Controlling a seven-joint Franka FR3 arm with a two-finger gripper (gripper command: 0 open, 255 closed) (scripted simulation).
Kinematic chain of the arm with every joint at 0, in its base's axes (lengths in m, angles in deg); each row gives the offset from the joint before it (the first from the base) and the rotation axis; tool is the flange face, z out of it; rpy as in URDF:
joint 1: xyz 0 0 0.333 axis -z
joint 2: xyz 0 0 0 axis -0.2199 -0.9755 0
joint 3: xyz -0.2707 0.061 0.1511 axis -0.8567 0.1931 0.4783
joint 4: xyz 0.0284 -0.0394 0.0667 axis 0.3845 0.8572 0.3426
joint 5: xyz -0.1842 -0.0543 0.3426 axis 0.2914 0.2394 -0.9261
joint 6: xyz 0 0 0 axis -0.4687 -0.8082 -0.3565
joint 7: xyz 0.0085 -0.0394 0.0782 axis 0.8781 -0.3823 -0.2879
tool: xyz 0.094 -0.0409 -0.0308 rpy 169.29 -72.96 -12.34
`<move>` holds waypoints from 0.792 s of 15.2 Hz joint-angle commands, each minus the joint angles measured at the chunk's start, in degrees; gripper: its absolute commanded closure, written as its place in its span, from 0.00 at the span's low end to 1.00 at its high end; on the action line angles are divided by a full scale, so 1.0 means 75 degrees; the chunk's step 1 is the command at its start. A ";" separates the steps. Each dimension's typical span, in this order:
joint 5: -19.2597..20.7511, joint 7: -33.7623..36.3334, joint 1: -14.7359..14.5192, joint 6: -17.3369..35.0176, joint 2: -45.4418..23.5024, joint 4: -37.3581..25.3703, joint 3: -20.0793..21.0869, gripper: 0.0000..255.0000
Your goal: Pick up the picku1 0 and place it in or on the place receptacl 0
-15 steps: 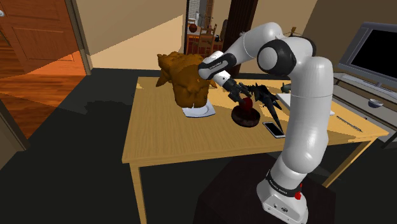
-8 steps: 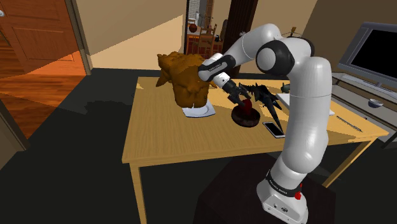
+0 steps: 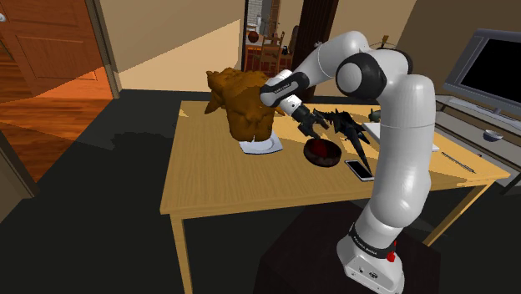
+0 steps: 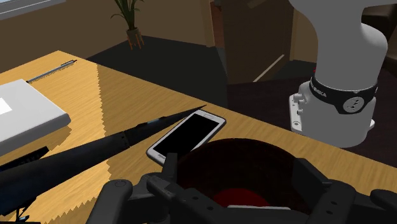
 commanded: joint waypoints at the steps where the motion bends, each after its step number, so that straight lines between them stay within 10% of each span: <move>1: -0.0039 -0.0065 -0.0027 -0.0215 -0.0202 -0.0413 0.0023 0.00; 4: -0.0123 -0.0275 -0.0088 -0.0850 -0.0828 -0.1667 0.0075 0.00; 12: -0.0123 -0.0274 -0.0088 -0.0850 -0.0828 -0.1667 0.0075 0.00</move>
